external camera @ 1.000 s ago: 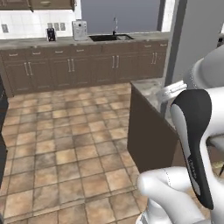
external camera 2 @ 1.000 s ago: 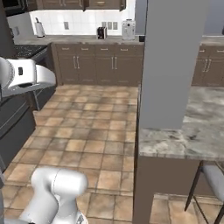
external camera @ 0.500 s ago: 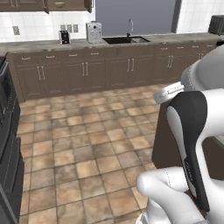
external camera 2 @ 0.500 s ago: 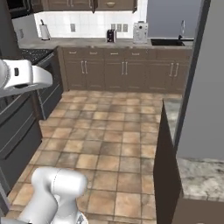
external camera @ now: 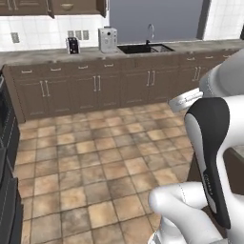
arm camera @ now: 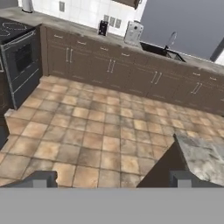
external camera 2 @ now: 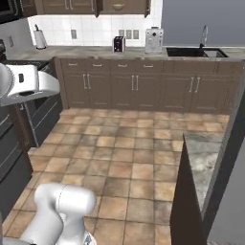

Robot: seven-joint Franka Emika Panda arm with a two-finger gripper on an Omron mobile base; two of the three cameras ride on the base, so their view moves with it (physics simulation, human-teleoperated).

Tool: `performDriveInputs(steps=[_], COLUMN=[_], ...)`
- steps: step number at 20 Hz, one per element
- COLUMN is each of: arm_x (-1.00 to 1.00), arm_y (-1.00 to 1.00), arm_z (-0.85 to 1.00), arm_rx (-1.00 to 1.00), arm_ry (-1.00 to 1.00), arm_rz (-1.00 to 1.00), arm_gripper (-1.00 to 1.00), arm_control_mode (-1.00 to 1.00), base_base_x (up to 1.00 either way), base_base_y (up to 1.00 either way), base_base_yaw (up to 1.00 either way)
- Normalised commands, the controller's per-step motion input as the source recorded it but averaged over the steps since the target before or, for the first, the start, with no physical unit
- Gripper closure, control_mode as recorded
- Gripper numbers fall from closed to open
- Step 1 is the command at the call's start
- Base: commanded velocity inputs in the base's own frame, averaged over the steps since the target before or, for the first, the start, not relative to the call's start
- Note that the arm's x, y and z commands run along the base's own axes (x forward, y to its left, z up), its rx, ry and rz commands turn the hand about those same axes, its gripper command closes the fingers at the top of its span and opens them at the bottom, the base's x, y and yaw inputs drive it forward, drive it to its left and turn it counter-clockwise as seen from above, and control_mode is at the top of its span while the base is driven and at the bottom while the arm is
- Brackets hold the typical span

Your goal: Take the smaller bowl and place it next to the appetizer plate on the dining counter , and place the larger bowl next to the plate with cooked food.

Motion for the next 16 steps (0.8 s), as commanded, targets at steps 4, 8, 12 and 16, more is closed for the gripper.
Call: performDriveInputs(steps=[4, 8, 12, 16], arm_x=[0.00, 0.00, 0.00, 0.00], arm_y=[0.00, 0.00, 0.00, 0.00], arm_z=[0.00, 0.00, 0.00, 0.00], arm_rx=[0.00, 0.00, 0.00, 0.00], arm_ry=[0.00, 0.00, 0.00, 0.00], arm_rz=[0.00, 0.00, 0.00, 0.00], arm_gripper=[-1.00, -1.00, -1.00, -1.00], arm_control_mode=[1.00, 1.00, 1.00, 1.00], base_base_x=[1.00, 1.00, 1.00, 1.00], base_base_y=[0.00, 0.00, 0.00, 0.00], base_base_yaw=[0.00, 0.00, 0.00, 0.00])
